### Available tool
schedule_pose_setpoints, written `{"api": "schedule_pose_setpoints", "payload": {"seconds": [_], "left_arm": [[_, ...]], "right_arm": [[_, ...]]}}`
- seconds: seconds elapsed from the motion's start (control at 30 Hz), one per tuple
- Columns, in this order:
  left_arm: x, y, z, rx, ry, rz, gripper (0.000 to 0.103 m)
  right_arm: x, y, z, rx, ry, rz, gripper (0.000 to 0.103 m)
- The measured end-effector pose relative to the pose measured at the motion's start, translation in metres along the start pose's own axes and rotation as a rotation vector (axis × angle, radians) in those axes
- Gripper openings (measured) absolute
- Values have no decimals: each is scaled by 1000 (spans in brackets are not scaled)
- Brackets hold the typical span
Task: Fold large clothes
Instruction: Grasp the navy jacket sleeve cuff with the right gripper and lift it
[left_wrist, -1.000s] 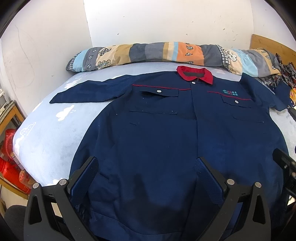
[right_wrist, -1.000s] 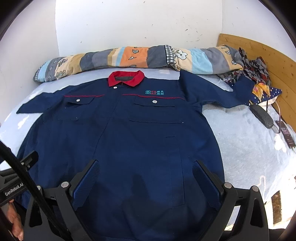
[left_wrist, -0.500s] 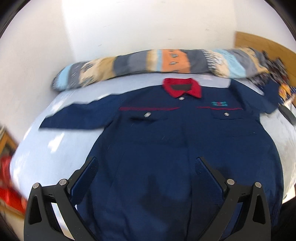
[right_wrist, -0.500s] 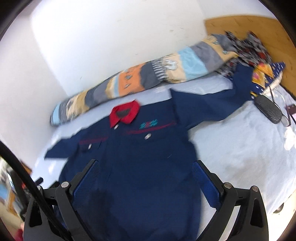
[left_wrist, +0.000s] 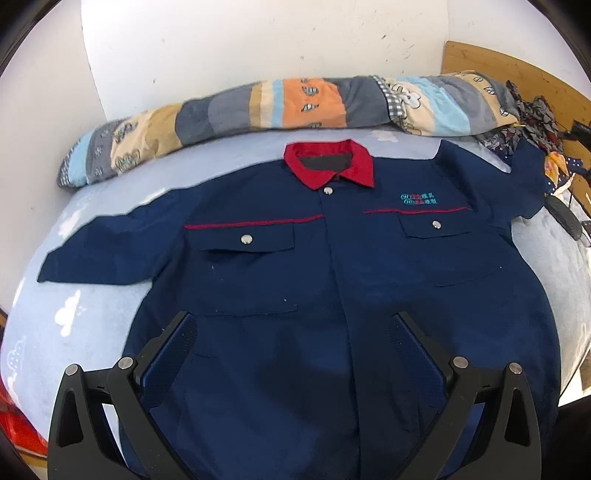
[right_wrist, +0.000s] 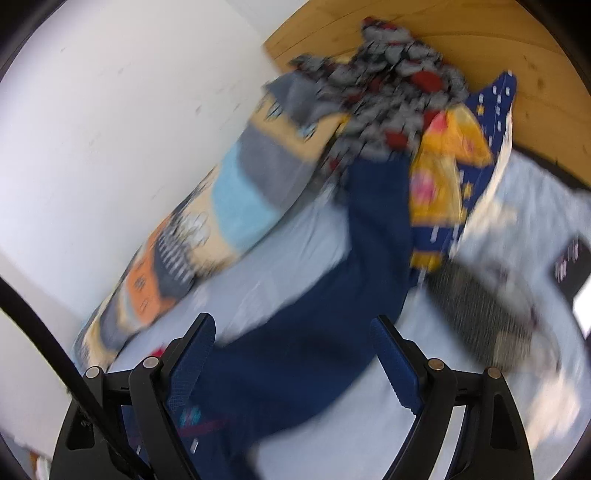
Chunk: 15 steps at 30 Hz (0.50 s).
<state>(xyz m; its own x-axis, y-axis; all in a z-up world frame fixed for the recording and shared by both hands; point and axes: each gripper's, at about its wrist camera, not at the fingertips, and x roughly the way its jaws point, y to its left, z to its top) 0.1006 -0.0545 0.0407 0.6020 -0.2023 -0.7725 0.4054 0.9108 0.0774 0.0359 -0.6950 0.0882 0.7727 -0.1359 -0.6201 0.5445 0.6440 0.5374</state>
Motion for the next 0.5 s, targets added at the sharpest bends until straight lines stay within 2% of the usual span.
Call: {"api": "schedule_pose_setpoints", "payload": {"seconds": [0.13,0.23,0.3,0.33,0.47,0.5], "left_arm": [[13,2,4,17,20,16,103],[19,3,6,12,34,5,103],[22,2,8,8,40,-2,103],[23,1,8,9,41,-11,103],[25,-5,8,31,36,-21,103],[25,-7,8,35,34,-24,103]], "right_arm": [[54,-23,42,30,68,-27,90],[82,-33,55,17,89,-111,88],[94,-40,61,19,105,-124,84],[100,-43,64,6,103,-184,82],[118,-55,70,-26,125,-275,79],[121,-59,72,-26,124,-283,75]]}}
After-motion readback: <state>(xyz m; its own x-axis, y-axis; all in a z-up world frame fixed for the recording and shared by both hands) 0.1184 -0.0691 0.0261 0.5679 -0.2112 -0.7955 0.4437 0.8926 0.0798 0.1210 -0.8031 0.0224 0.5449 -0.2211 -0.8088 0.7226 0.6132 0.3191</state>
